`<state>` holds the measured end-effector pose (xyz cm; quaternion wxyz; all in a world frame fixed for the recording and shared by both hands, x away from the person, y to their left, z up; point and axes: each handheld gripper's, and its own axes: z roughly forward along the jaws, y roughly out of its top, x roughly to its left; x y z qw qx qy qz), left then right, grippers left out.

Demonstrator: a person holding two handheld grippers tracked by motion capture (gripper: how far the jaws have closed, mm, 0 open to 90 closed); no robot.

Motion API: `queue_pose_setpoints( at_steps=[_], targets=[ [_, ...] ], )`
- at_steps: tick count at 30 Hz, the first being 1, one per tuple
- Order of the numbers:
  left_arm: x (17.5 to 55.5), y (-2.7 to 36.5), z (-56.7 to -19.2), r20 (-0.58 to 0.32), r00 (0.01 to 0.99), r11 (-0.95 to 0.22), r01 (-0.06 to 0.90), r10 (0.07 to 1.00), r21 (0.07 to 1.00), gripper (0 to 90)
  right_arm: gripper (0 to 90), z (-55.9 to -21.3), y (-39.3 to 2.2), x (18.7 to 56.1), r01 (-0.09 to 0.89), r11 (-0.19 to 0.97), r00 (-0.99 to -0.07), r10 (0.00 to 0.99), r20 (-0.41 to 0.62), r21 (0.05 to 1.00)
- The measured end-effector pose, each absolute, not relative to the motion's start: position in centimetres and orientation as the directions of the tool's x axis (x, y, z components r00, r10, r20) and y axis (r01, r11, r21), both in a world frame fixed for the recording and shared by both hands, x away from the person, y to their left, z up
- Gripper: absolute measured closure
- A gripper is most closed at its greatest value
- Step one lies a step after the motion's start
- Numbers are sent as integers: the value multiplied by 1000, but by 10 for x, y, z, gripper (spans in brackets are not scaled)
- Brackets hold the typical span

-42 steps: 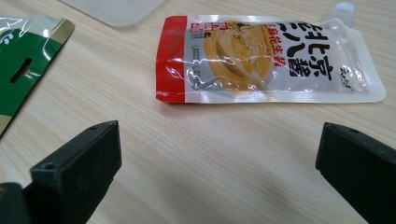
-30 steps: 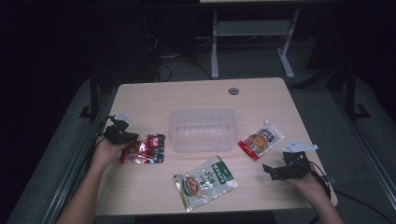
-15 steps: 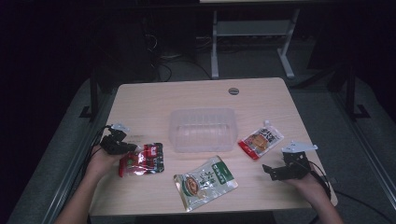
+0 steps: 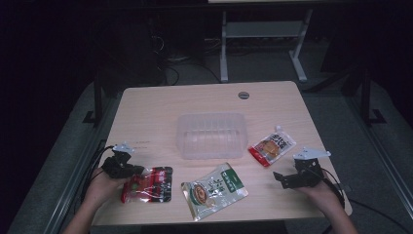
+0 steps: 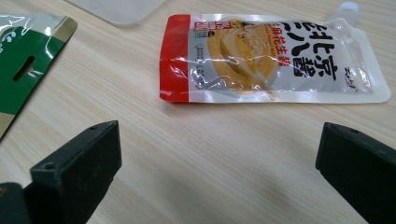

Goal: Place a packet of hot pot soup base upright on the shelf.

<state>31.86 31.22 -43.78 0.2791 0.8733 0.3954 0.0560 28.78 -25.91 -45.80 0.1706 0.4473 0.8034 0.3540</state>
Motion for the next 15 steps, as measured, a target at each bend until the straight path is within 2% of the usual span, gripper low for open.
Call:
queue_pose_setpoints(
  at_steps=[4,8,15],
  targets=[
    [305,318,-427,-104,670,-514,650,735,560,893,0,-458,-260,288,598,349,-542,840,43,722],
    [289,342,-420,-79,617,-467,667,783,580,894,0,-458,-260,287,595,348,-542,839,42,724],
    [279,367,-435,-135,533,-391,747,835,537,889,0,-458,-256,289,590,365,-556,831,35,720]
  ],
)
